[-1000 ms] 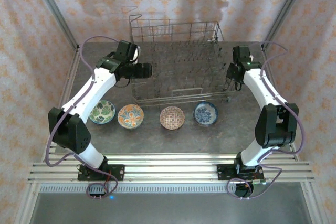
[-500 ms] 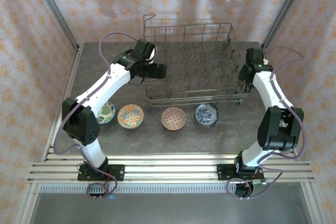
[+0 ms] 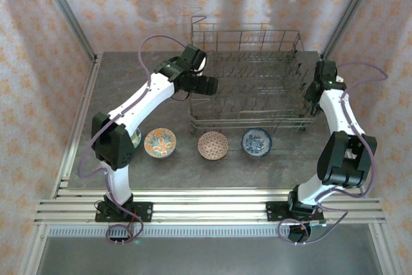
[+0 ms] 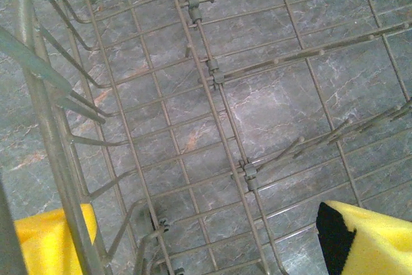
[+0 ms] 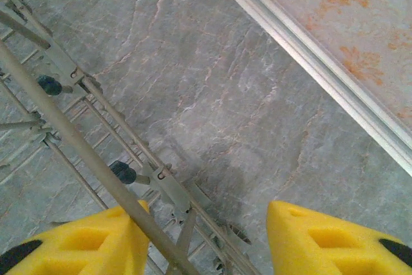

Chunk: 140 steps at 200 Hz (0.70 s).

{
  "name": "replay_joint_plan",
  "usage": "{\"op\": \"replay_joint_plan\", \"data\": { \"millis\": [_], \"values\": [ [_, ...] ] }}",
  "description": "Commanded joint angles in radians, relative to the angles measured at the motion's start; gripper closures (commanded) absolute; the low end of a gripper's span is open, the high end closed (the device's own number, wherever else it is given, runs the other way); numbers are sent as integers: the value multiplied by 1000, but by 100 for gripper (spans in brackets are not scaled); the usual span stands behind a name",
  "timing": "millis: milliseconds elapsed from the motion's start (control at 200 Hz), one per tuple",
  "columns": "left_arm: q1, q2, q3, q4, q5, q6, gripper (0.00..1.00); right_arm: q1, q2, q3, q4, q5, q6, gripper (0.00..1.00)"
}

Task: Load the bowls into the dish rack

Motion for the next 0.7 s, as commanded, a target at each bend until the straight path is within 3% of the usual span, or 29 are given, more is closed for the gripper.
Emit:
{"op": "replay_joint_plan", "data": {
  "millis": [0,470,696],
  "values": [
    [-33,49,66,-12,7,-3,12,-25,-28,-16,-64,96,-4,49],
    [-80,115,160,-29,1,-54,12,-48,-8,58,-105,83,-42,15],
    [-94,142,211,-50,8,-63,12,-49,-6,123,-141,100,-60,7]
  ]
}}
